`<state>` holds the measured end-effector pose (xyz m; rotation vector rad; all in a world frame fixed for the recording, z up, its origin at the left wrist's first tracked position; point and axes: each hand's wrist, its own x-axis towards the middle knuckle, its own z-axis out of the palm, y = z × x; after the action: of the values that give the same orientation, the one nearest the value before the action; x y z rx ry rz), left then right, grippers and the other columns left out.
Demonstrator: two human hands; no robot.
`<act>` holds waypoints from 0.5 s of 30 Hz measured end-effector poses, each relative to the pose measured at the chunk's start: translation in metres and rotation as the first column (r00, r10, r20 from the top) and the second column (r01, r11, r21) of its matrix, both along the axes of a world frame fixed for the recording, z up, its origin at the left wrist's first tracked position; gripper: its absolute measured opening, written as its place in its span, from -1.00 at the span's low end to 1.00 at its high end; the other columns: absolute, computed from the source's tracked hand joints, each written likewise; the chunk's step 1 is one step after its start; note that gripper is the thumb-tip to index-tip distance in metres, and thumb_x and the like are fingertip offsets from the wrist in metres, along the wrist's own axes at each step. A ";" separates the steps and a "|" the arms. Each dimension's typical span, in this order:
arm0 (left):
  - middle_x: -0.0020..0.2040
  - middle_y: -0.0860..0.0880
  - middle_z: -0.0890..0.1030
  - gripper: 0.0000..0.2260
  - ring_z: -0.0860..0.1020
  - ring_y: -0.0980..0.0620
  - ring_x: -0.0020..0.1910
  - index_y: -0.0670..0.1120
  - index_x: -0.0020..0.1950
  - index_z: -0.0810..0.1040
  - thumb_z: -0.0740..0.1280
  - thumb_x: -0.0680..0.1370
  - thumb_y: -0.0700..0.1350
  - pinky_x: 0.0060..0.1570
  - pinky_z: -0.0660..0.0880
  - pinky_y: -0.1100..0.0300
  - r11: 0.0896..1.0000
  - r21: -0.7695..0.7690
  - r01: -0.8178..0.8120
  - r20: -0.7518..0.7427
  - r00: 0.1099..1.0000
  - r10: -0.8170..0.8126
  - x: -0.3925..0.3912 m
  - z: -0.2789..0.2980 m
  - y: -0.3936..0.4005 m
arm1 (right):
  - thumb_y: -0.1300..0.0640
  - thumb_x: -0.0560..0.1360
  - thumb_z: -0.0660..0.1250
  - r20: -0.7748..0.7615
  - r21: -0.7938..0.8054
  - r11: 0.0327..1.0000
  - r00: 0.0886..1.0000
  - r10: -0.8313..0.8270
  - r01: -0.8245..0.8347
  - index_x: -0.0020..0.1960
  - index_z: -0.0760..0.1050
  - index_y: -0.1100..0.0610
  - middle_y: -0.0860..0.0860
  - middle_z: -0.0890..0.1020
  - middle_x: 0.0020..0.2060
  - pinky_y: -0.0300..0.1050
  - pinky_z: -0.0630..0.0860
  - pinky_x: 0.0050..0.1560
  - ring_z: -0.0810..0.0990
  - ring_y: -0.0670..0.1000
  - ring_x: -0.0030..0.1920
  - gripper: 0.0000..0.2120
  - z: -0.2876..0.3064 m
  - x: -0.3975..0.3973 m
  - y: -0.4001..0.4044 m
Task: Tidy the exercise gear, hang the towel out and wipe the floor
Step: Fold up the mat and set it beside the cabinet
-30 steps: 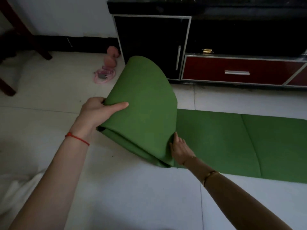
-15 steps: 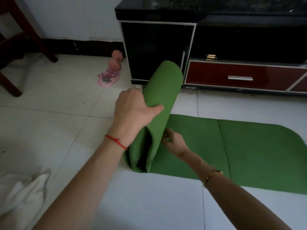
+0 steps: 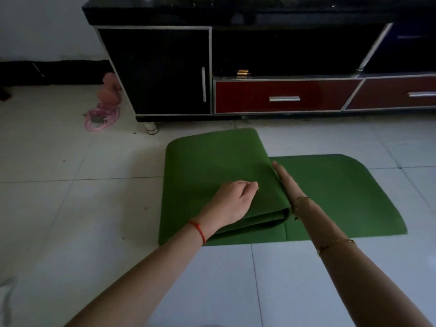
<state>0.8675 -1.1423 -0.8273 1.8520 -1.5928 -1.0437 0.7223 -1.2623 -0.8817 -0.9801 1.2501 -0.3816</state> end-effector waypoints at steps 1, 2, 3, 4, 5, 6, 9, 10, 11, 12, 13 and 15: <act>-0.05 -0.17 0.65 -0.69 0.35 0.22 -0.49 -0.07 0.15 0.58 0.08 0.69 0.02 -0.43 0.36 0.24 0.999 -0.017 -0.042 -0.018 0.999 0.041 0.001 -0.013 0.001 | -0.46 0.25 0.33 -0.106 -0.021 0.999 0.993 0.043 -0.046 0.28 0.49 0.15 0.15 0.66 0.05 0.11 0.58 0.11 0.67 0.16 0.00 -0.16 -0.005 -0.009 -0.002; -0.04 -0.07 0.65 -0.71 0.39 0.24 -0.48 -0.05 0.25 0.56 0.13 0.68 0.00 -0.43 0.36 0.34 0.992 -0.065 -0.109 -0.006 0.994 0.108 0.006 -0.025 0.003 | -0.43 0.25 0.38 -0.184 -0.052 0.996 0.981 0.066 -0.076 0.35 0.42 0.15 0.13 0.62 0.13 0.11 0.56 0.16 0.64 0.15 0.05 -0.13 -0.010 -0.016 -0.002; 0.11 0.00 0.62 -0.72 0.51 0.26 -0.31 -0.03 0.31 0.52 0.16 0.66 -0.02 -0.23 0.44 0.40 0.971 -0.144 -0.190 0.055 0.978 0.199 0.016 -0.037 0.005 | -0.35 0.32 0.40 -0.242 -0.091 0.992 0.968 0.063 -0.088 0.39 0.35 0.15 0.12 0.57 0.19 0.07 0.55 0.18 0.61 0.14 0.08 -0.17 -0.014 -0.020 -0.001; 0.26 0.02 0.55 -0.70 0.56 0.19 0.01 -0.03 0.35 0.49 0.18 0.65 -0.04 0.07 0.43 0.37 0.936 -0.231 -0.266 0.136 0.944 0.302 0.028 -0.049 0.007 | -0.26 0.40 0.39 -0.284 -0.131 0.986 0.957 0.058 -0.099 0.42 0.30 0.15 0.13 0.53 0.23 0.02 0.53 0.18 0.58 0.12 0.10 -0.24 -0.019 -0.023 -0.001; 0.34 0.00 0.48 -0.68 0.49 0.08 0.25 -0.05 0.38 0.45 0.19 0.63 -0.04 0.27 0.35 0.27 0.897 -0.296 -0.329 0.211 0.893 0.397 0.044 -0.061 0.010 | -0.20 0.46 0.36 -0.314 -0.155 0.981 0.947 0.063 -0.116 0.44 0.27 0.14 0.14 0.50 0.26 -0.01 0.52 0.17 0.56 0.12 0.10 -0.30 -0.023 -0.024 0.000; 0.38 -0.04 0.45 -0.64 0.41 -0.01 0.36 -0.07 0.40 0.42 0.20 0.63 -0.03 0.36 0.31 0.16 0.868 -0.317 -0.382 0.267 0.842 0.468 0.060 -0.073 0.013 | -0.17 0.50 0.32 -0.336 -0.172 0.975 0.939 0.074 -0.138 0.46 0.24 0.14 0.15 0.48 0.28 -0.01 0.52 0.17 0.55 0.14 0.11 -0.34 -0.027 -0.026 0.001; 0.39 -0.18 0.41 -0.50 0.38 -0.20 0.36 -0.13 0.45 0.34 0.23 0.61 0.14 0.31 0.39 -0.09 0.792 -0.055 -0.608 0.295 0.748 0.595 0.105 -0.102 0.030 | -0.12 0.58 0.20 -0.375 -0.185 0.966 0.921 0.101 -0.181 0.49 0.14 0.13 0.18 0.45 0.33 0.02 0.48 0.22 0.51 0.20 0.20 -0.42 -0.042 -0.026 0.008; 0.39 -0.20 0.42 -0.42 0.42 -0.22 0.33 -0.14 0.44 0.35 0.22 0.58 0.23 0.26 0.41 -0.09 0.742 0.085 -0.665 0.245 0.736 0.632 0.115 -0.110 0.036 | -0.09 0.61 0.16 -0.387 -0.209 0.960 0.917 0.096 -0.188 0.50 0.12 0.12 0.19 0.44 0.34 0.00 0.44 0.23 0.48 0.22 0.24 -0.44 -0.046 -0.027 0.012; 0.37 -0.19 0.45 -0.35 0.46 -0.22 0.29 -0.14 0.41 0.39 0.20 0.54 0.33 0.24 0.44 -0.07 0.691 0.216 -0.690 0.163 0.723 0.671 0.121 -0.113 0.042 | -0.07 0.63 0.12 -0.400 -0.238 0.951 0.912 0.087 -0.195 0.51 0.09 0.10 0.18 0.43 0.35 -0.02 0.40 0.24 0.46 0.22 0.28 -0.47 -0.048 -0.028 0.017; 0.34 -0.16 0.49 -0.30 0.49 -0.20 0.25 -0.13 0.37 0.43 0.16 0.50 0.41 0.22 0.45 -0.04 0.655 0.329 -0.681 0.069 0.709 0.702 0.125 -0.117 0.047 | -0.05 0.64 0.10 -0.413 -0.272 0.941 0.908 0.078 -0.204 0.53 0.05 0.07 0.17 0.42 0.37 -0.02 0.38 0.26 0.44 0.22 0.30 -0.47 -0.050 -0.029 0.020; 0.33 -0.14 0.50 -0.27 0.49 -0.18 0.24 -0.10 0.34 0.45 0.13 0.47 0.46 0.23 0.44 -0.03 0.628 0.419 -0.655 -0.021 0.685 0.728 0.126 -0.118 0.052 | -0.05 0.64 0.08 -0.432 -0.298 0.930 0.899 0.069 -0.214 0.55 0.02 0.04 0.16 0.40 0.39 0.00 0.37 0.28 0.43 0.23 0.32 -0.47 -0.052 -0.029 0.023; 0.39 -0.11 0.46 -0.14 0.44 -0.18 0.32 -0.07 0.44 0.39 0.14 0.37 0.52 0.34 0.37 -0.07 0.595 0.541 -0.594 -0.164 0.619 0.768 0.126 -0.121 0.060 | -0.06 0.64 0.06 -0.473 -0.332 0.913 0.879 0.058 -0.238 0.56 -0.03 -0.02 0.17 0.38 0.41 0.06 0.37 0.33 0.42 0.25 0.33 -0.46 -0.056 -0.029 0.025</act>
<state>0.9935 -1.0821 -0.9478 2.0938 -0.2921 -1.3148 0.6930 -1.2373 -0.9378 -1.5609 1.5394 -0.2837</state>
